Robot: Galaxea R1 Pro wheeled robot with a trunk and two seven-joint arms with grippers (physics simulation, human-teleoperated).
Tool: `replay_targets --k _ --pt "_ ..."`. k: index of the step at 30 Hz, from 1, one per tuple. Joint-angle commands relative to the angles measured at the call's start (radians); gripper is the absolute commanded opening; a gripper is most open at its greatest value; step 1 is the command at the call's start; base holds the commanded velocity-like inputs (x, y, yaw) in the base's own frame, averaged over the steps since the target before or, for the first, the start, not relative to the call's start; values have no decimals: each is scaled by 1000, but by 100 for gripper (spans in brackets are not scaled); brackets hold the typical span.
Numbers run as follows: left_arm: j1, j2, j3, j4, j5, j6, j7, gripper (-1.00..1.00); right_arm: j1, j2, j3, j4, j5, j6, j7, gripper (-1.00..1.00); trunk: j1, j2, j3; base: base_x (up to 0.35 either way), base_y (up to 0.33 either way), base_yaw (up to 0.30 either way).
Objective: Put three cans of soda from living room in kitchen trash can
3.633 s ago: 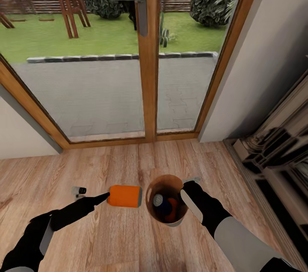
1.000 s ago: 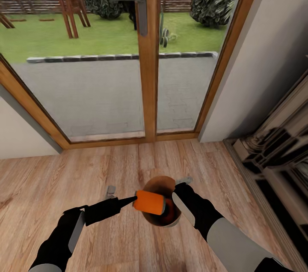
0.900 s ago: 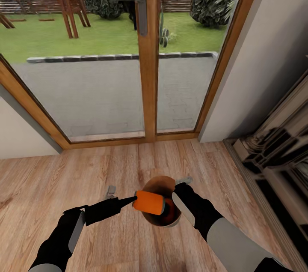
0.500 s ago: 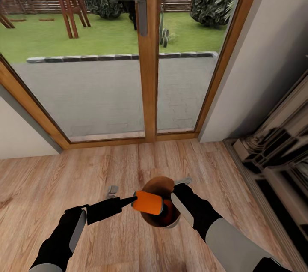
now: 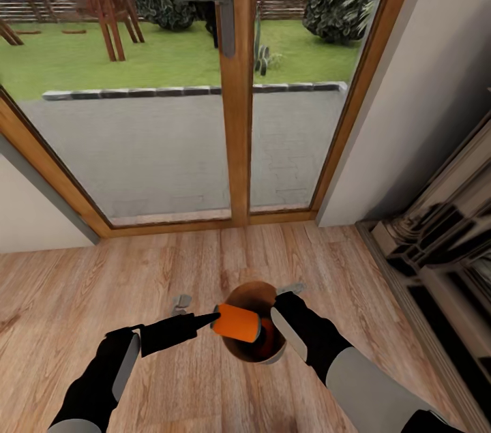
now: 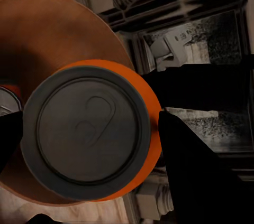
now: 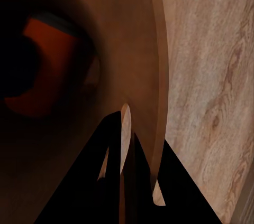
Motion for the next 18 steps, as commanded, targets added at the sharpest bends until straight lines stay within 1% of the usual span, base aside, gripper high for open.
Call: replay_targets --k 1,7,8,10,12,18 --pt "0 -1 -1 0 -1 -2 1 -100 0 1 0 0 -3 -2 4 -100 0 0 0 0 0 0" --pt "0 -9 -5 0 -1 -2 31 -100 0 2 0 0 -3 -2 4 -100 0 0 0 0 0 0" --pt "0 -10 -10 -1 -1 -3 48 -100 0 2 0 0 -3 -2 4 -100 0 0 0 0 0 0" --pt "0 -11 -20 -1 -1 -13 62 -100 0 2 0 0 -3 -2 4 -100 0 0 0 0 0 0" --pt "0 -12 -36 -1 -1 -36 76 -100 0 3 0 1 -3 -2 4 -100 0 0 0 0 0 0" --pt "0 -13 -52 -1 -1 -57 126 -100 0 3 0 5 -3 -2 4 -100 0 0 0 0 0 0"
